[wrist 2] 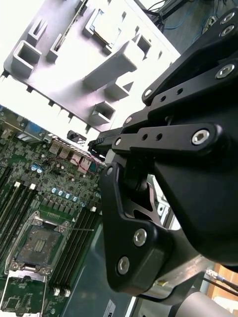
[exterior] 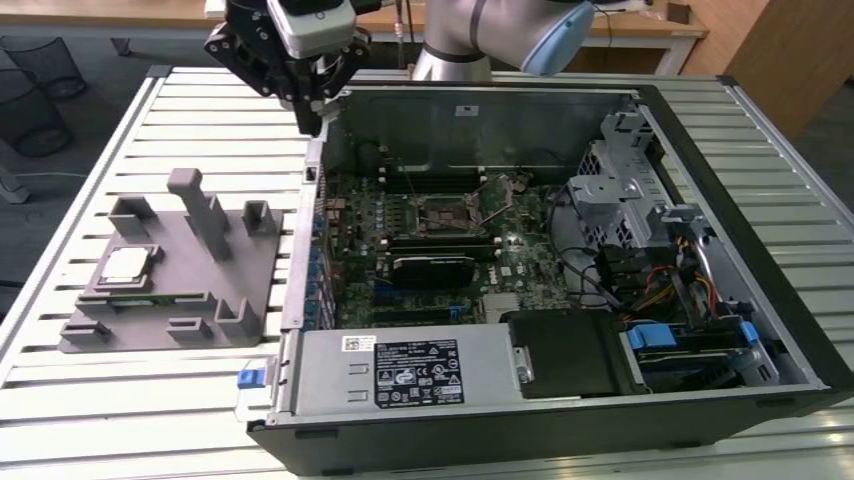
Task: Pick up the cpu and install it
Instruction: 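Reach for the cpu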
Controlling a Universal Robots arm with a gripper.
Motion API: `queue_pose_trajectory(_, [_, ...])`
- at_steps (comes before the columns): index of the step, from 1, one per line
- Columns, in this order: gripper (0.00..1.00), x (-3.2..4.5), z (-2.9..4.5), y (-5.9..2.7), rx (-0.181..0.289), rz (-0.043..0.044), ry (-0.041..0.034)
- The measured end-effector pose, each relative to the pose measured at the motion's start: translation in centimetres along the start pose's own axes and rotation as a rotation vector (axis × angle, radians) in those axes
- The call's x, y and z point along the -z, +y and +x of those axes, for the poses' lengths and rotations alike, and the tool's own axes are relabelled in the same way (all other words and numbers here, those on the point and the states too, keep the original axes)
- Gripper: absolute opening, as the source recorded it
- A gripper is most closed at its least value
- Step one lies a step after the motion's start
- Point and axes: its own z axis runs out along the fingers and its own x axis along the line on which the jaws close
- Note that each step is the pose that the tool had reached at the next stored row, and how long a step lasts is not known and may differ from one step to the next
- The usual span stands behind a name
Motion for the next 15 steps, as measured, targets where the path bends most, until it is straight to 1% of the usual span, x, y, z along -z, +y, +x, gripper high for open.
queue_pose_trajectory(15, [0.11, -0.05, 1.38, -0.11, 0.000, 0.0001, 0.0001])
